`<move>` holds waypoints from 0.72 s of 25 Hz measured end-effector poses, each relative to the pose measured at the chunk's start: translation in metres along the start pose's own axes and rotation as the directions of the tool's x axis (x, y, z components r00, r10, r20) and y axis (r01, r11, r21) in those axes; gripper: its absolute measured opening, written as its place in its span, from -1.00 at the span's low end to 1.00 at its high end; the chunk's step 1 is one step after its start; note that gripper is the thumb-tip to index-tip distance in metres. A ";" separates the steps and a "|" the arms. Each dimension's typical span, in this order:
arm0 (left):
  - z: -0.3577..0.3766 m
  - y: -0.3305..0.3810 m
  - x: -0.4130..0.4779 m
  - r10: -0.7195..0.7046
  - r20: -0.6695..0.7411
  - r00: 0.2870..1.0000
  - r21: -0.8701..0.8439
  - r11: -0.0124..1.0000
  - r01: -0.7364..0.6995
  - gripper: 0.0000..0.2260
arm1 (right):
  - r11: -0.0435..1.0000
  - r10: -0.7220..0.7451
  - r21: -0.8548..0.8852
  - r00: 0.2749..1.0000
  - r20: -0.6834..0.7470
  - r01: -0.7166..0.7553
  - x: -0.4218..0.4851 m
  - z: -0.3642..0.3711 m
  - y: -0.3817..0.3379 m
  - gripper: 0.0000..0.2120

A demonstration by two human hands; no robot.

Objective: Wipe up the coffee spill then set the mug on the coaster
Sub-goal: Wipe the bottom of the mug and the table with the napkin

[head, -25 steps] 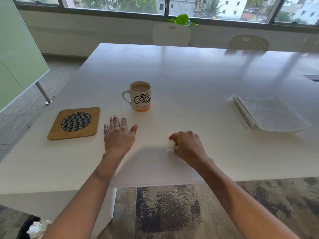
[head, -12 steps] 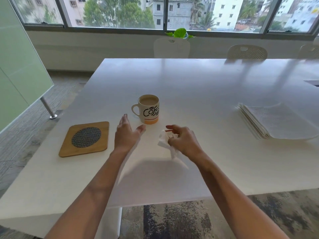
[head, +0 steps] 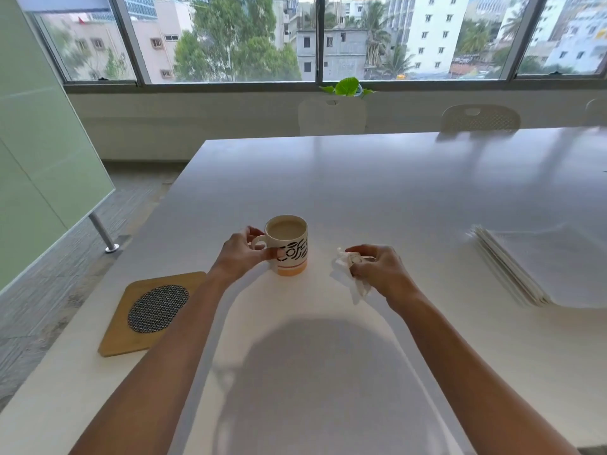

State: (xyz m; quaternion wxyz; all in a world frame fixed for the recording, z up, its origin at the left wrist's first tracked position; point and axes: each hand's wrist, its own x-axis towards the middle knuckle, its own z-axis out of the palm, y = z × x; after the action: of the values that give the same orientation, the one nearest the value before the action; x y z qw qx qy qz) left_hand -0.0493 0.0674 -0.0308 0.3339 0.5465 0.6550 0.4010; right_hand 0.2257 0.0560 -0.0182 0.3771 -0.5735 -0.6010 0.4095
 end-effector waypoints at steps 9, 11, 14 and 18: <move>-0.003 -0.006 0.005 0.067 0.186 0.980 -0.213 0.977 -0.026 -0.62 | 0.992 0.006 0.123 0.998 0.065 -0.014 0.035 0.004 0.004 -0.75; -0.003 -0.007 0.007 0.076 0.194 0.978 -0.249 0.968 -0.026 -0.61 | 0.992 0.012 0.128 0.997 0.073 -0.022 0.038 0.006 0.003 -0.74; -0.002 -0.008 0.009 0.078 0.201 0.977 -0.274 0.962 -0.020 -0.73 | 0.989 0.038 0.137 0.996 0.079 -0.049 0.039 0.010 0.001 -0.68; 0.002 -0.010 0.011 0.113 0.206 0.972 -0.366 0.930 -0.030 -0.77 | 0.989 0.073 0.123 0.996 0.058 -0.079 0.038 0.013 -0.001 -0.59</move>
State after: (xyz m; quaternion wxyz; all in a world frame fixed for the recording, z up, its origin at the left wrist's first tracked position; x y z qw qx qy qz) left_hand -0.0539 0.0776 -0.0404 0.4850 0.5413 0.5083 0.4619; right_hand 0.2112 0.0927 -0.0227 0.3802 -0.5601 -0.5617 0.4757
